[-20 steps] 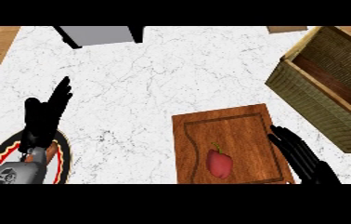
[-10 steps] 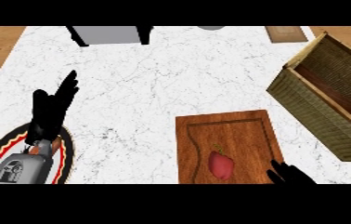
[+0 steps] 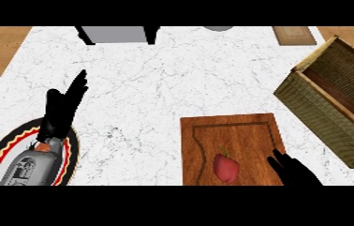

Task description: Pick the bell pepper from the cutting board and place it in the basket

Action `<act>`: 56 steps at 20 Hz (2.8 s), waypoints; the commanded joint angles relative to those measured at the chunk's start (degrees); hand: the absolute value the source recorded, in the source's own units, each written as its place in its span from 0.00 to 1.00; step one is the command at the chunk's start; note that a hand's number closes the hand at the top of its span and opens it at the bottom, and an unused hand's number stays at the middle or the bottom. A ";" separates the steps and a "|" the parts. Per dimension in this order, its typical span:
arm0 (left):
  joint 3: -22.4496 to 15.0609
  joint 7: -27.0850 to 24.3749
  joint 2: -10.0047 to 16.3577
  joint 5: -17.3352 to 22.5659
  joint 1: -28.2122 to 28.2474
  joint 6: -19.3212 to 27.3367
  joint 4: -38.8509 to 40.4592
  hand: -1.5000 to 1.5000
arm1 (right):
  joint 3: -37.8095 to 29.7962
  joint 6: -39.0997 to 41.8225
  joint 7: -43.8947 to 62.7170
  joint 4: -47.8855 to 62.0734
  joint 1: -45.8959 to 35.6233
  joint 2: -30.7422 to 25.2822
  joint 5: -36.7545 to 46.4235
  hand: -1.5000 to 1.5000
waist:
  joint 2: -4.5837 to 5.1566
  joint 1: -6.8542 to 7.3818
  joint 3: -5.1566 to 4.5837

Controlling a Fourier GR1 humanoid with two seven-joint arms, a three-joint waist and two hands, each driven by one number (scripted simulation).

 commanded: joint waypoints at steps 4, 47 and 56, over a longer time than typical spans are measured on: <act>1.50 -0.49 -0.06 -0.57 -2.02 -1.16 2.12 0.50 | 5.62 -2.31 4.51 -4.05 -0.25 3.54 12.15 0.00 | -0.02 0.06 0.08; 8.66 0.91 -5.11 -7.40 -1.89 -7.69 0.89 0.50 | 3.42 1.07 -5.57 29.21 -11.51 28.03 16.91 0.00 | 0.16 0.83 0.12; 10.11 -2.75 -5.48 -7.01 -0.74 -9.42 2.08 0.50 | 1.18 -0.17 -10.32 36.82 -13.34 29.23 17.43 1.00 | 0.17 0.91 0.12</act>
